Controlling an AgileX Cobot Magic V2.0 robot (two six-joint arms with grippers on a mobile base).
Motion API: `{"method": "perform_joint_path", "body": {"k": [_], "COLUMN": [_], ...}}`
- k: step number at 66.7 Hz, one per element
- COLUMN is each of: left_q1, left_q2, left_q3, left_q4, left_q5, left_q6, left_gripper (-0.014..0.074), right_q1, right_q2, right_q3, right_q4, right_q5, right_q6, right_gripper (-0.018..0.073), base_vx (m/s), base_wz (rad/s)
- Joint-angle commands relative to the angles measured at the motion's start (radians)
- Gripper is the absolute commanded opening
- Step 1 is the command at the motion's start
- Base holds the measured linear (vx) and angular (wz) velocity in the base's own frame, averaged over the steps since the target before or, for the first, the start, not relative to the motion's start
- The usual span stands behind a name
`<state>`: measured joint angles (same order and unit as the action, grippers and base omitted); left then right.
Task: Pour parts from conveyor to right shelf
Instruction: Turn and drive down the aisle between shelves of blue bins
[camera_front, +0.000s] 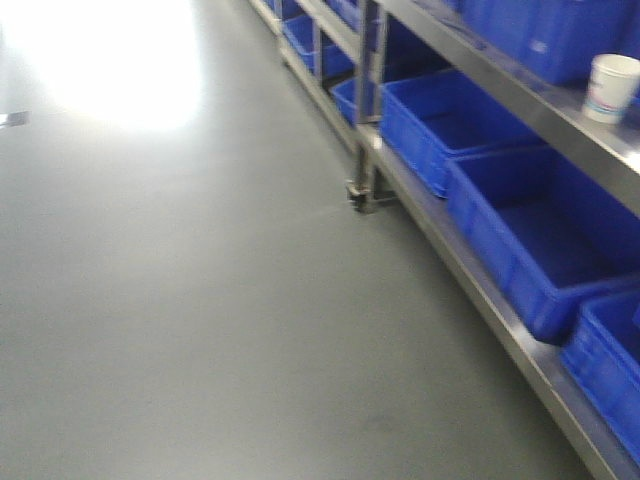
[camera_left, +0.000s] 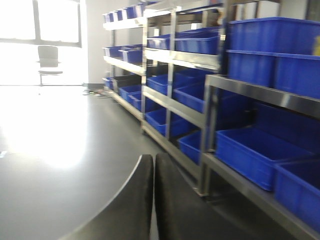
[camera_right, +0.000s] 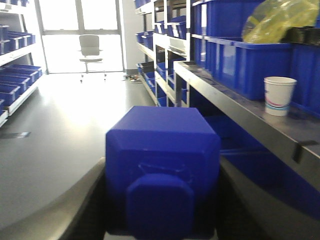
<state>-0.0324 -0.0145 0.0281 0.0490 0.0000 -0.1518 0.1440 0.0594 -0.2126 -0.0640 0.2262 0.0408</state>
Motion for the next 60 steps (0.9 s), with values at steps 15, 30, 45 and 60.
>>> {"method": "perform_joint_path", "body": {"k": [15, 30, 45, 60], "left_q1": [-0.004, -0.004, -0.004, -0.004], "left_q2": [-0.011, -0.011, -0.011, -0.011], "left_q3": [0.027, 0.027, 0.027, 0.027], "left_q4": [-0.009, -0.009, -0.009, -0.009], "left_q5": [-0.079, -0.079, -0.079, -0.079], "left_q6": [-0.007, -0.007, -0.007, -0.007], "left_gripper": [-0.0006, -0.0006, -0.0006, -0.0006], "right_q1": [-0.003, -0.003, -0.003, -0.003], "right_q2": [0.012, 0.012, 0.012, 0.012], "right_q3": [-0.028, -0.028, -0.028, -0.028], "right_q4": [-0.008, -0.008, -0.008, -0.008], "right_q5": [-0.080, -0.080, -0.080, -0.080], "right_q6": [-0.008, -0.008, -0.008, -0.008], "right_gripper": [-0.0004, -0.0004, -0.0004, -0.0004], "base_vx": [0.15, 0.16, 0.22, 0.36], "base_wz": [0.64, 0.49, 0.25, 0.03]}}
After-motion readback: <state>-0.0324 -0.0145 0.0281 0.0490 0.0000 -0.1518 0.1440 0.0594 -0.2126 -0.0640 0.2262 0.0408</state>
